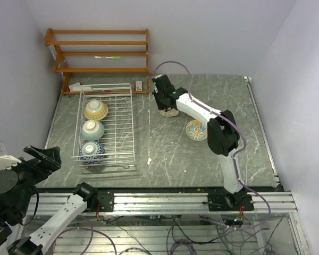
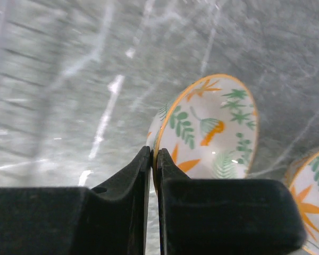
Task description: Load the bowls into the dish rack
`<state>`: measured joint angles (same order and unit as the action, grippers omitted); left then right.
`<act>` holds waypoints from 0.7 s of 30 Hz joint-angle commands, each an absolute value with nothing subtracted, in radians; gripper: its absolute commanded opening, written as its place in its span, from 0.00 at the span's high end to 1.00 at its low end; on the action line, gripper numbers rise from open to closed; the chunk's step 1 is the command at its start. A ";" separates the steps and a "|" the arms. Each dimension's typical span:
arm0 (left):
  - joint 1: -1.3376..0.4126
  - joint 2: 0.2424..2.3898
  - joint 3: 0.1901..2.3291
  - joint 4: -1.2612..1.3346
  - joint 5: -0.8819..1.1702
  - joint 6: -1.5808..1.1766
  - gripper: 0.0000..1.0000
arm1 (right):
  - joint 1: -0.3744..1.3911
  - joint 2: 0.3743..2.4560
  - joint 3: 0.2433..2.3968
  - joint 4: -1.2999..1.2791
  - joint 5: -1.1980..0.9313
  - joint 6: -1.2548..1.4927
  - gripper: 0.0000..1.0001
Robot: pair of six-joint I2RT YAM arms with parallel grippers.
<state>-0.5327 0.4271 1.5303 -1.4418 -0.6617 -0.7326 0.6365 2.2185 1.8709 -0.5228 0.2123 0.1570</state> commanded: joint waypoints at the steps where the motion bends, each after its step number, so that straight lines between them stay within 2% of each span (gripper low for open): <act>1: -0.543 0.426 1.562 -1.436 -0.671 -0.729 0.01 | 0.637 2.059 1.887 -0.435 0.025 0.267 1.00; 12: -0.544 0.408 1.598 -1.453 -0.667 -0.722 0.01 | 0.647 1.870 1.912 -0.354 -0.201 0.437 1.00; 21: -0.546 0.405 1.616 -1.455 -0.670 -0.709 0.01 | 0.767 1.989 1.987 -0.147 -0.427 0.648 1.00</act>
